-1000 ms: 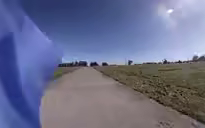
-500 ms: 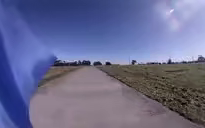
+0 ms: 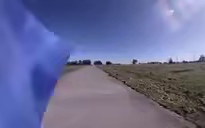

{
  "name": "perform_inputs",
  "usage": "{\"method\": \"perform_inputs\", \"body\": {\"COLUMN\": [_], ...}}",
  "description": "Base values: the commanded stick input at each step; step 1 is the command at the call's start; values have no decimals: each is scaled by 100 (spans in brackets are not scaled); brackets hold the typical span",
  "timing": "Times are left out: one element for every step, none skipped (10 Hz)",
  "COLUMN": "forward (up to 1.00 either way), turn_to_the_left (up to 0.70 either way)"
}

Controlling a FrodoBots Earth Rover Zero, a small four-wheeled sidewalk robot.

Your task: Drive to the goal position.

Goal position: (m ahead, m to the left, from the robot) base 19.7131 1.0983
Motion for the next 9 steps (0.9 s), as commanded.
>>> {"method": "perform_inputs", "body": {"forward": [100,100,100,100,100,100,100,100,100], "turn_to_the_left": [40,0,0,0,0,0,0,0,0]}}
